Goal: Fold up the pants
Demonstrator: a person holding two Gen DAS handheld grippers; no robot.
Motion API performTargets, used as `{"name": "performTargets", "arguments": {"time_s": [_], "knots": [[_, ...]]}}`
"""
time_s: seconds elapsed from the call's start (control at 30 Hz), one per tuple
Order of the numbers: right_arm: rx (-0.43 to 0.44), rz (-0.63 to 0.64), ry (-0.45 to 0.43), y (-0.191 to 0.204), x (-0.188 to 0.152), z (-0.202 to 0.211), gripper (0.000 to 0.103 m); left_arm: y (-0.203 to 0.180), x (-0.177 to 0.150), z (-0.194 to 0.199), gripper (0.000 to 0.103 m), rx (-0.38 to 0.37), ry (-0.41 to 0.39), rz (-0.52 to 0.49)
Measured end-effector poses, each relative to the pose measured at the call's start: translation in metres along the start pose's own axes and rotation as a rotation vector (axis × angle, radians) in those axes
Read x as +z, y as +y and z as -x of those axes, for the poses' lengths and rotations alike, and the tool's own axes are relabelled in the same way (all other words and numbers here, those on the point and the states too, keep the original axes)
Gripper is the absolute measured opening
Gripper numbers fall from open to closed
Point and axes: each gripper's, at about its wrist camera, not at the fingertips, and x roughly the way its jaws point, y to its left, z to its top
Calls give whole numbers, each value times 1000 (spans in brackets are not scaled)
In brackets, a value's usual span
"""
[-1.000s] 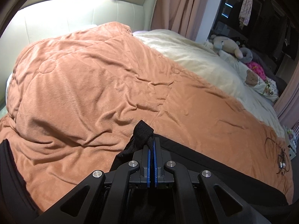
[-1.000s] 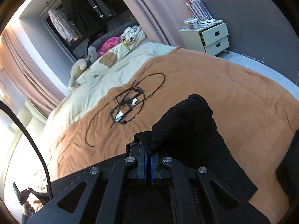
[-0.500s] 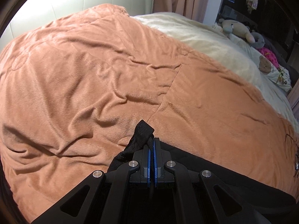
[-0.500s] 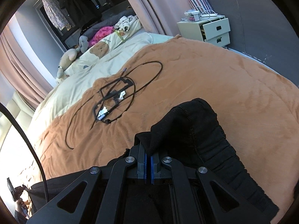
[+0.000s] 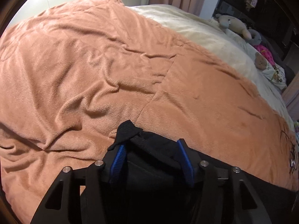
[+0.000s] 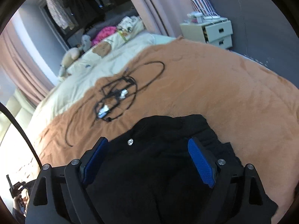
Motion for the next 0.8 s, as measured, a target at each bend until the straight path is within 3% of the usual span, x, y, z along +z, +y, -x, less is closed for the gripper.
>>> {"name": "performTargets", "arguments": {"time_s": [0.1,0.13,0.2,0.27,0.5,0.7,0.8], "knots": [[3,19,7,-1,-9,23,87,-2,-6,20,64,-11,5,-19],[1,29,5,-2,-13,30,87,-1,-8,29,68,-8,-2,-21],[1,50,18,-4,-20,44,87,1,-9,46,88,14,-32,-27],[9,61,33,-6,-26,56,87,6,-11,60,90,17,-46,-31],[28,64,55,-18,-40,95,87,26,-35,102,88,-3,-49,-41],[39,53,67,-28,-48,117,87,47,-63,126,63,-23,-5,-4],[35,62,80,-32,-52,127,87,55,-78,138,63,-34,2,13]]}}
